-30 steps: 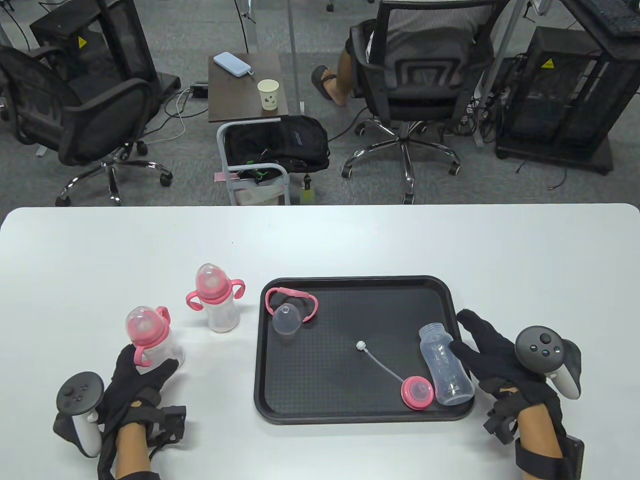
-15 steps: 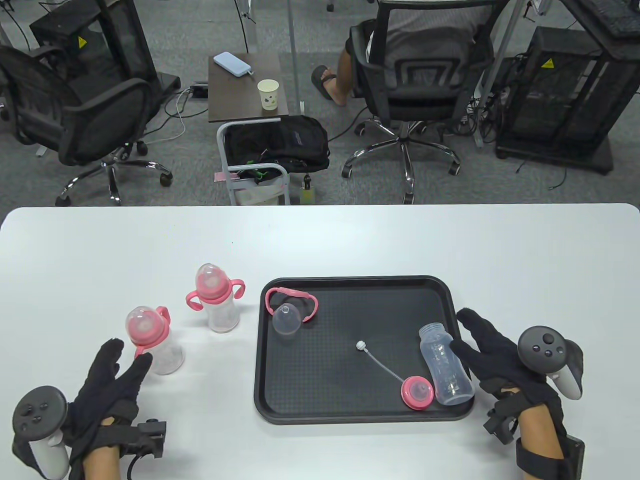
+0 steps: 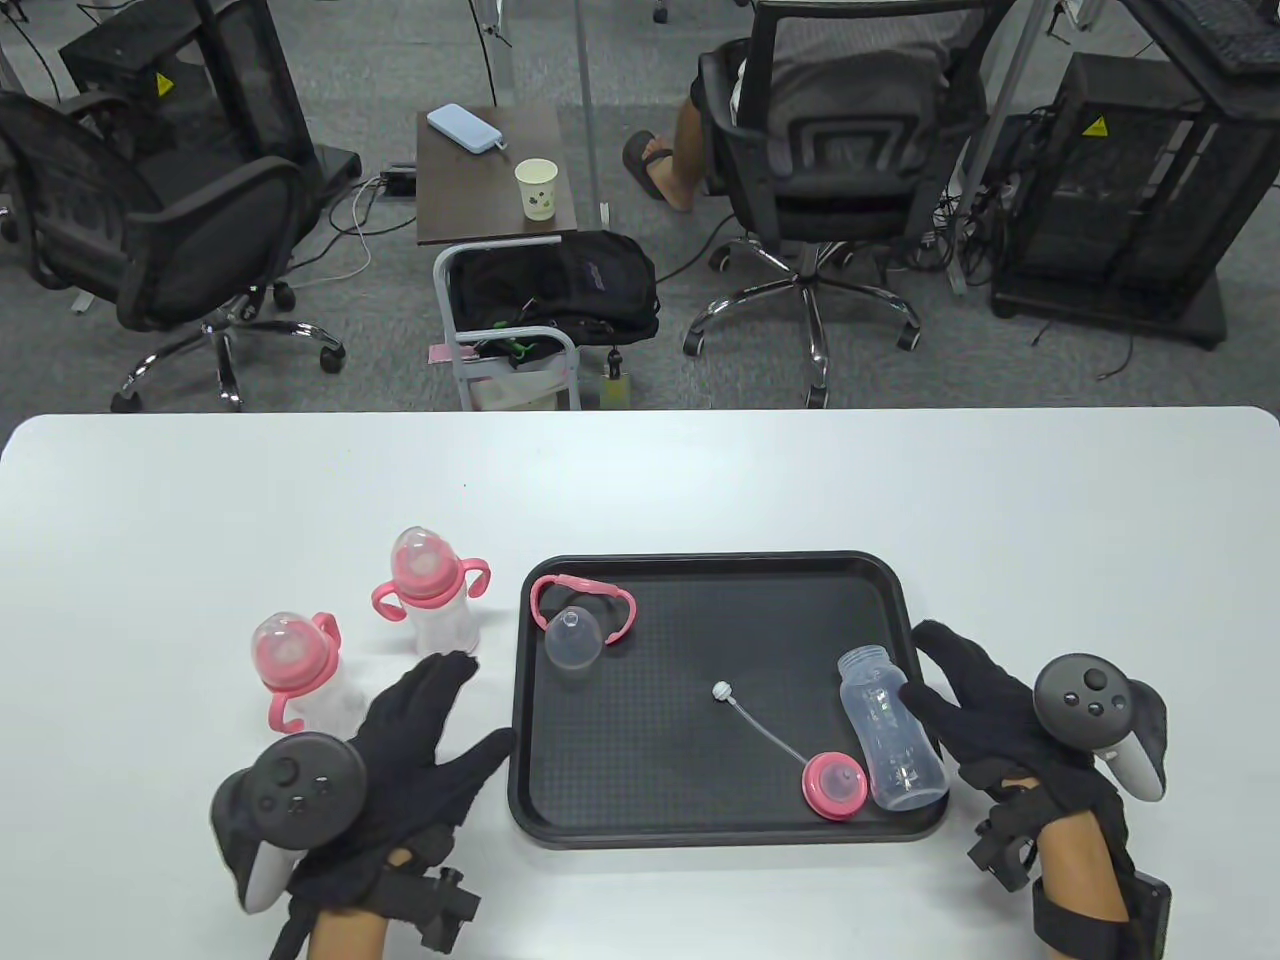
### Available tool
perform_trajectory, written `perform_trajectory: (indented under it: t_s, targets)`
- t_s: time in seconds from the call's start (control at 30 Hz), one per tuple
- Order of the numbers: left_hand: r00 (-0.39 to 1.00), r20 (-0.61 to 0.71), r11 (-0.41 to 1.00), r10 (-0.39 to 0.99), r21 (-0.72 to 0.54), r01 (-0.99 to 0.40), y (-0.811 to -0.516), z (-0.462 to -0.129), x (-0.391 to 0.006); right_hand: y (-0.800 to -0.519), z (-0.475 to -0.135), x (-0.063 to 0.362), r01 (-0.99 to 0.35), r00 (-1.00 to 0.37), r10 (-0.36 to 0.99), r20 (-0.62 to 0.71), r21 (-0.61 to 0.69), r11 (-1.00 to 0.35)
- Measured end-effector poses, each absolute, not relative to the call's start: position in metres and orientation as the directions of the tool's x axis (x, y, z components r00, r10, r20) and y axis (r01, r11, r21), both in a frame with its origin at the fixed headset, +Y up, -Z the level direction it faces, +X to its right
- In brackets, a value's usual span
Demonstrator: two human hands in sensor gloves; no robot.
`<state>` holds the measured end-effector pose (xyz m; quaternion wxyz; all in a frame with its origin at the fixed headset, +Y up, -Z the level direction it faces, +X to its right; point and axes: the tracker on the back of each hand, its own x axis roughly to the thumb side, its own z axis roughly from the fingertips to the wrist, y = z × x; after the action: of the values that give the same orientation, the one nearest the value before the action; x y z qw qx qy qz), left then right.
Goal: Assemble baby bottles from components
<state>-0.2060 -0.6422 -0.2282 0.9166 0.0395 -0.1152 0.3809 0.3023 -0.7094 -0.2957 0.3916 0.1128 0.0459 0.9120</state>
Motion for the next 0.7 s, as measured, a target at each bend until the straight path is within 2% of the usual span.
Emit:
perform_trajectory:
  t_s: [0.27,0.4,0.5,0.7]
  targets:
    - [0.715,0.241,0.754,0.656,-0.206,-0.623,-0.681,-0.275,-0.139,-0.715,-0.297,0.302,-0.683,-0.691,0.71,0.135,0.199,-0.703]
    - [0.719,0.246,0.76,0.65,-0.218,-0.612,-0.699,-0.281,-0.135,-0.719,-0.298,0.301,-0.638,-0.747,0.659,0.087,0.184,-0.747]
    - [0.72,0.242,0.759,0.65,-0.24,-0.605,-0.705,-0.281,-0.138,-0.719,-0.3,0.302,-0.587,-0.804,0.595,-0.005,0.176,-0.791]
    - [0.682,0.236,0.721,0.693,-0.233,-0.652,-0.707,-0.276,-0.148,-0.717,-0.307,0.288,-0.452,-0.892,0.426,-0.15,0.257,-0.854]
